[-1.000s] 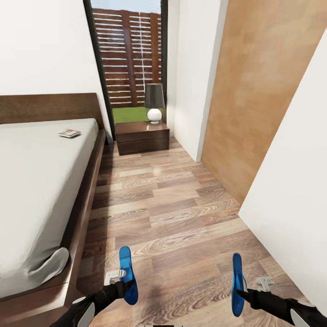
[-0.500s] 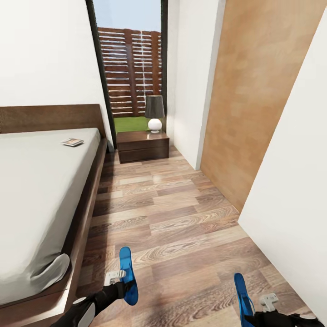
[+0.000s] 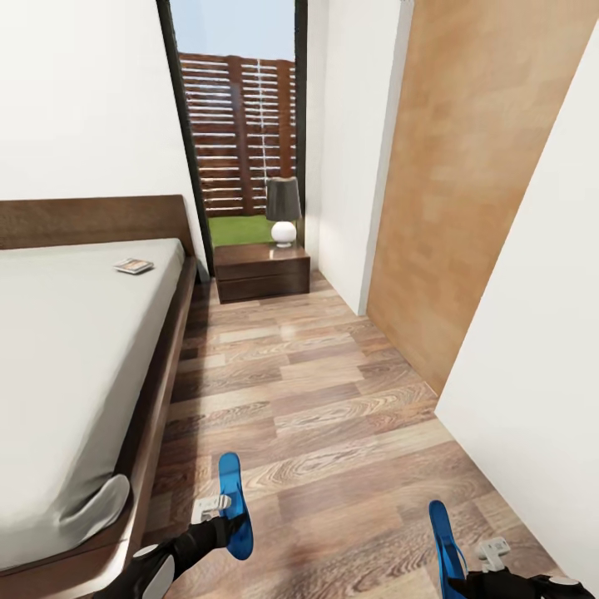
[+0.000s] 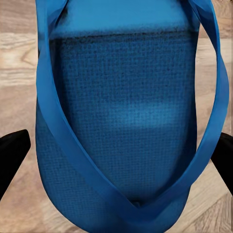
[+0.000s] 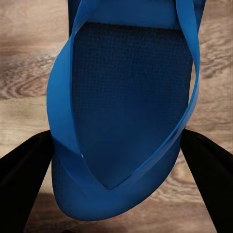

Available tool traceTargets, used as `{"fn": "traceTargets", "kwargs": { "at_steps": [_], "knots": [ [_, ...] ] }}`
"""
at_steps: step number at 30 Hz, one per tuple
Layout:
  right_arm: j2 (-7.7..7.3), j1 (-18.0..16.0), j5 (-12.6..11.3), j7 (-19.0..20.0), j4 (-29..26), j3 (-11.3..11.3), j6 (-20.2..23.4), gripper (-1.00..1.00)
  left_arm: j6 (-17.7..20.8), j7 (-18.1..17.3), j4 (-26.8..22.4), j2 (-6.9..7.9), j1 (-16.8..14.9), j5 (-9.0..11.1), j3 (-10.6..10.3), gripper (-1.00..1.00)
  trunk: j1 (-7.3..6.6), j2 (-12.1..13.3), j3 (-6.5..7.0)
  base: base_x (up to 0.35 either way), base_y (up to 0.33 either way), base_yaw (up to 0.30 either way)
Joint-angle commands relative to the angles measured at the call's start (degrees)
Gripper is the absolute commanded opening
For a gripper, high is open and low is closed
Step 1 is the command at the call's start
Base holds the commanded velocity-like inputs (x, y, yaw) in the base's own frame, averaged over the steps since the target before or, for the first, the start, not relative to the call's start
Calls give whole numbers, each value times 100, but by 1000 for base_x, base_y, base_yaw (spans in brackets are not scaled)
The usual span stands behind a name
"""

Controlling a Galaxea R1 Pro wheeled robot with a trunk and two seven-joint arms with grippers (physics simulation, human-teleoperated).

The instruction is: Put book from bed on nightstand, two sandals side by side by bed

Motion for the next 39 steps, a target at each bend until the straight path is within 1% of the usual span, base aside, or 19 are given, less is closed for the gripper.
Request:
{"fn": "traceTargets", "kwargs": {
  "at_steps": [1,7,8,9,10,14,15,18,29,34,39],
  "knots": [
    [-5,1,-60,14,-9,17,56,-100,17,-32,5,-1,-4,28,18,-100,-24,40,13,0,0,0],
    [-6,-4,-64,28,-27,14,50,-100,17,-33,5,-1,-2,36,18,-100,-24,40,13,0,0,0],
    [-6,-2,-68,79,-47,16,26,-100,17,-33,5,-1,-2,36,18,-100,-24,40,13,0,0,0],
    [-6,-3,-78,225,-61,17,-26,-100,17,-33,5,-1,-2,36,18,-100,-24,40,13,0,0,0],
    [-6,-3,-85,484,-67,17,-81,-100,17,-33,5,-1,-3,37,18,-100,-24,40,13,0,0,0],
    [-14,-3,-92,1877,-29,12,-180,-100,17,-33,37,-1,-4,37,18,-100,-24,40,13,0,0,0],
    [-15,-4,-81,2070,-18,8,-196,-100,12,-33,91,-4,-3,32,18,-100,-24,40,13,0,0,0],
    [-15,-2,-72,2162,-2,4,-219,-100,9,-33,120,-8,-2,29,18,-100,-24,40,13,0,0,0],
    [-13,-2,-70,2168,25,-18,-234,-100,8,-33,130,-11,-4,30,18,-100,-24,40,13,0,0,0],
    [-7,-1,-72,2168,252,-51,-241,-100,8,-33,136,-18,-3,36,18,-100,-24,40,13,0,0,0],
    [-6,-1,-76,2159,308,-62,-243,-100,8,-33,137,-21,-2,36,18,-100,-24,40,13,0,0,0]
  ]
}}
